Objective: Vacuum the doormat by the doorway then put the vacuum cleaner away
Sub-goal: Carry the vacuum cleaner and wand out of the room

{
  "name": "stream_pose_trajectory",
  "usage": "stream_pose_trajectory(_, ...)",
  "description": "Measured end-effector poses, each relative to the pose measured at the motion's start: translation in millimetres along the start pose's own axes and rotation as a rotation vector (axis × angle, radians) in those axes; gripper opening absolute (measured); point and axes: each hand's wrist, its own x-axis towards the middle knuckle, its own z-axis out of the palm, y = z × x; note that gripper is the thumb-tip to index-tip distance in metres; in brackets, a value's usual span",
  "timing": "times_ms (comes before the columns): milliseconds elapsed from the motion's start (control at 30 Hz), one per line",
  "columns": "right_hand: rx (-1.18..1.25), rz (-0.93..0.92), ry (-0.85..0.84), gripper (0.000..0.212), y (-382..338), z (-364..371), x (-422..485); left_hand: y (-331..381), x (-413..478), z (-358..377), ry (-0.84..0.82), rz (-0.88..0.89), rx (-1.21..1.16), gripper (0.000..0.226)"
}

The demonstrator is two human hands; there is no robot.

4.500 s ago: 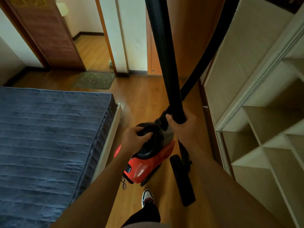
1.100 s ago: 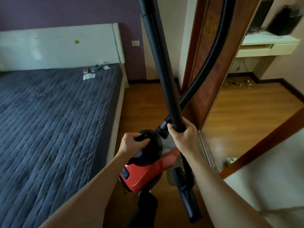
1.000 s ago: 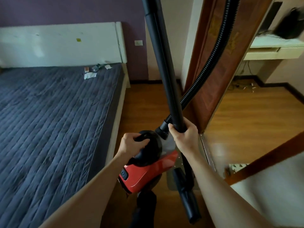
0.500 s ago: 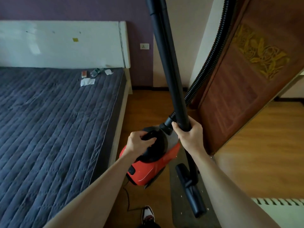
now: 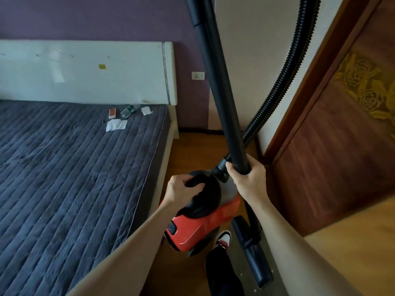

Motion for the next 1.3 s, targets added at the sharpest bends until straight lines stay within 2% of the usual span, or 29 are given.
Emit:
stream_pose_trajectory(200,0.016,0.001,-0.002,0.021,54,31,117,13,119,15,-0.003,-0.001,0.017,0.023)
stream_pose_trajectory(333,0.034,0.000,-0.021,0.012,79,44,195,29,202,22,0.006,-0.039,0.026,0.038)
stream_pose_trajectory(400,0.049,-0.009,-0.027,0.015,87,51,232,35,240,22,0.018,-0.043,0.036,0.037)
stream_pose_trajectory(500,0.053,-0.031,-0.026,0.031,95,63,281,41,288,20,0.024,-0.031,0.029,0.034)
stream_pose_trajectory(600,0.060,-0.055,-0.060,0.028,103,79,322,46,332,14,0.074,-0.013,0.025,0.027)
stream_pose_trajectory(767,0.042,-0.094,-0.063,0.036,121,114,391,39,408,7,0.122,-0.006,0.067,0.011)
stream_pose_trajectory(867,0.021,-0.095,-0.050,0.033,139,137,432,29,459,7,0.104,0.013,0.068,0.008)
stream_pose_trajectory(967,0.001,-0.055,-0.041,0.012,160,157,472,24,511,8,0.055,-0.001,0.028,0.007)
stream_pose_trajectory(1100,-0.072,0.013,0.019,0.019,195,184,538,15,595,10,-0.021,-0.018,-0.012,0.025)
stream_pose_trajectory(1200,-0.104,0.074,0.087,0.032,211,200,584,7,659,9,-0.070,-0.030,-0.005,0.012)
stream_pose_trajectory(1267,-0.108,0.093,0.120,0.018,218,205,613,9,695,7,-0.086,-0.004,0.004,0.010)
stream_pose_trajectory(1300,-0.109,0.103,0.127,0.021,221,207,626,10,713,8,-0.095,0.003,0.015,0.010)
